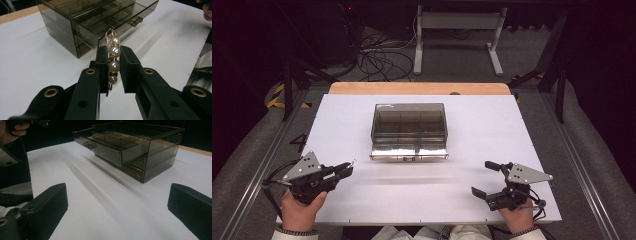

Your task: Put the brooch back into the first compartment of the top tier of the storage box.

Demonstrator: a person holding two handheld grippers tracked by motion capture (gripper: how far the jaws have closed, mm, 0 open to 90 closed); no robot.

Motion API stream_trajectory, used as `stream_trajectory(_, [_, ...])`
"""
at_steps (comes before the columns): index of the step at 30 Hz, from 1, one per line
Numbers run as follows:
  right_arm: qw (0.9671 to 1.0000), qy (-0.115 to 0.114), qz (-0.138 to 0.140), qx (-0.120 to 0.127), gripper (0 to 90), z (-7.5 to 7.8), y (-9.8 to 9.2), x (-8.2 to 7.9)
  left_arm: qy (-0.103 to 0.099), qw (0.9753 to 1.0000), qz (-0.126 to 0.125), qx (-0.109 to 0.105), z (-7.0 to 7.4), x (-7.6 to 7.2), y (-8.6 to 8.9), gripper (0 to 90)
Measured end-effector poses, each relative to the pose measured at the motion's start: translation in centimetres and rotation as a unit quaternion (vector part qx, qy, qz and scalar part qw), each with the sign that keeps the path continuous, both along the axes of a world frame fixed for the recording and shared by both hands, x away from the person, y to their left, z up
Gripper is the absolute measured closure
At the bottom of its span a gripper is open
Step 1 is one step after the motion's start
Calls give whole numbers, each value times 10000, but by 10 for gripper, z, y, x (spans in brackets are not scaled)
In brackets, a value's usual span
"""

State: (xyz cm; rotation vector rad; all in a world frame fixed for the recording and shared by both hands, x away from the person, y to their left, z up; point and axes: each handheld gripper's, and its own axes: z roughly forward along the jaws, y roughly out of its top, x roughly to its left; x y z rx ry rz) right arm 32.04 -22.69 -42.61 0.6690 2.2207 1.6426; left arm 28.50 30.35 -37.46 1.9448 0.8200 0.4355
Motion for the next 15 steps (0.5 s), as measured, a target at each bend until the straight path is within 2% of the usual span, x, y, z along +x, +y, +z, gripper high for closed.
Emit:
stream_trajectory(5, [10000,-2,-6,0,34,0,0,0,-45,10000,35,-31,1,0,-1,789])
stream_trajectory(10, [10000,0,-18,1,34,0,-1,-1,-174,9997,112,-131,3,-1,0,789])
stream_trajectory(13, [10000,-3,-22,6,34,0,-1,-1,-277,9994,153,-111,3,-2,-1,789])
stream_trajectory(15, [10000,-6,-20,12,34,0,-1,-1,-270,9994,149,-149,4,-2,-1,789])
